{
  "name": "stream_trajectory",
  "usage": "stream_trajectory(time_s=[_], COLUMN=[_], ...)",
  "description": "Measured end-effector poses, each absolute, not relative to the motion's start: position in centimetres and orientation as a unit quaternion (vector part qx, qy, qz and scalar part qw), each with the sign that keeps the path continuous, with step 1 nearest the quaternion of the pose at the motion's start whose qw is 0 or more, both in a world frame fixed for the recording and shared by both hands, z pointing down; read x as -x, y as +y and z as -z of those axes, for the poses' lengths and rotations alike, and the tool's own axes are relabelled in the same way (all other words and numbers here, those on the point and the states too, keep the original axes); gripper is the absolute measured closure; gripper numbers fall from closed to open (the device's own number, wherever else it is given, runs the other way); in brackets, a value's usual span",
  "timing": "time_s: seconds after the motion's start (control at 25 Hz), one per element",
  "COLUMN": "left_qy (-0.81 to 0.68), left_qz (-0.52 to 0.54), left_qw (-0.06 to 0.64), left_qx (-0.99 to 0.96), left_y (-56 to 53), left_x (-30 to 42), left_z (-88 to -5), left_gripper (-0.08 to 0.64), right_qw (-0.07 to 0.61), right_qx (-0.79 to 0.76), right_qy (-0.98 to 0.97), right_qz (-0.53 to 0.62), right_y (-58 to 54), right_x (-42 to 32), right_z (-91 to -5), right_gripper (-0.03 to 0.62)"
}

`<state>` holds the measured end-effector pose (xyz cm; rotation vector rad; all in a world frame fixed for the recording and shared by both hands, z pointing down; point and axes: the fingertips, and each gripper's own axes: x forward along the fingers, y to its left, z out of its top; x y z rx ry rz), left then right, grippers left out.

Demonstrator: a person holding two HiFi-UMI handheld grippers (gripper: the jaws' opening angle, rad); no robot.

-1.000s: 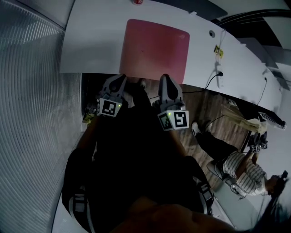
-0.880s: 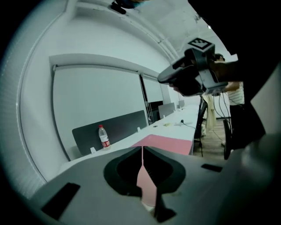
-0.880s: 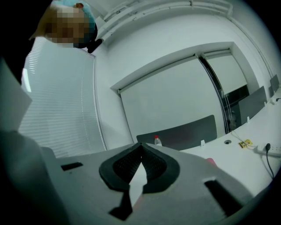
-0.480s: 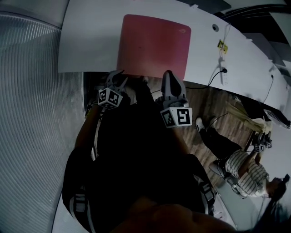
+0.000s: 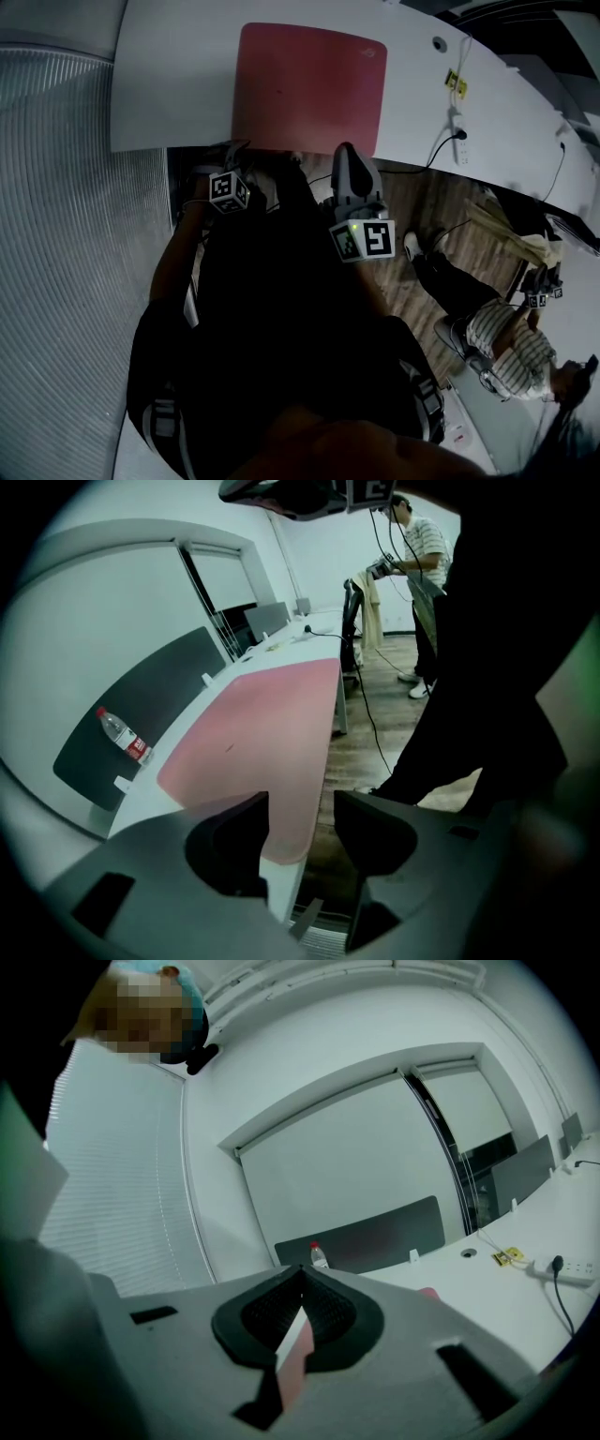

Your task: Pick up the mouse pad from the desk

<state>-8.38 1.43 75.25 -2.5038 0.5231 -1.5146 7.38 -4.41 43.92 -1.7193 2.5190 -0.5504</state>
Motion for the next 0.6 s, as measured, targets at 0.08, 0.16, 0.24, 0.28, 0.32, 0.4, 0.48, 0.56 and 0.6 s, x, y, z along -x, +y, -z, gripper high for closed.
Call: stream_trajectory(time_s=[0.08, 0.16, 0.24, 0.28, 0.32, 0.4, 0.48, 0.56, 0.6], left_qy=[0.166, 0.156, 0.145, 0.14, 0.136, 0.13, 0.127, 0.127, 0.128], left_qz=[0.528, 0.544, 0.557, 0.562, 0.566, 0.576, 0.585, 0.594, 0.598], left_qw=[0.096, 0.106, 0.11, 0.11, 0.11, 0.107, 0.105, 0.104, 0.105], left_qx=[0.827, 0.817, 0.81, 0.808, 0.805, 0.8, 0.794, 0.787, 0.784], left_y=[1.3, 1.2, 1.3, 1.3, 1.4, 1.5, 1.4, 1.1, 0.9], left_x=[8.4, 8.4, 8.1, 7.9, 7.8, 7.8, 7.8, 7.9, 8.0], left_z=[-75.9, -76.7, -77.2, -77.5, -77.7, -78.2, -78.7, -79.3, -79.6], left_gripper=[0.362, 0.36, 0.354, 0.351, 0.349, 0.347, 0.347, 0.347, 0.347], right_qw=[0.025, 0.029, 0.034, 0.036, 0.034, 0.028, 0.028, 0.027, 0.029], right_qx=[0.554, 0.554, 0.554, 0.554, 0.554, 0.556, 0.557, 0.559, 0.56], right_qy=[0.812, 0.812, 0.812, 0.812, 0.811, 0.81, 0.809, 0.807, 0.807], right_qz=[0.18, 0.18, 0.179, 0.18, 0.182, 0.184, 0.185, 0.186, 0.186], right_y=[-4.5, -4.5, -4.6, -4.6, -4.6, -4.5, -4.5, -4.6, -4.6], right_x=[-7.5, -7.7, -7.9, -8.0, -8.0, -8.3, -8.5, -8.8, -8.9], right_z=[-44.1, -44.0, -44.0, -44.0, -44.1, -44.2, -44.2, -44.3, -44.3], right_gripper=[0.592, 0.592, 0.591, 0.592, 0.592, 0.592, 0.591, 0.592, 0.591])
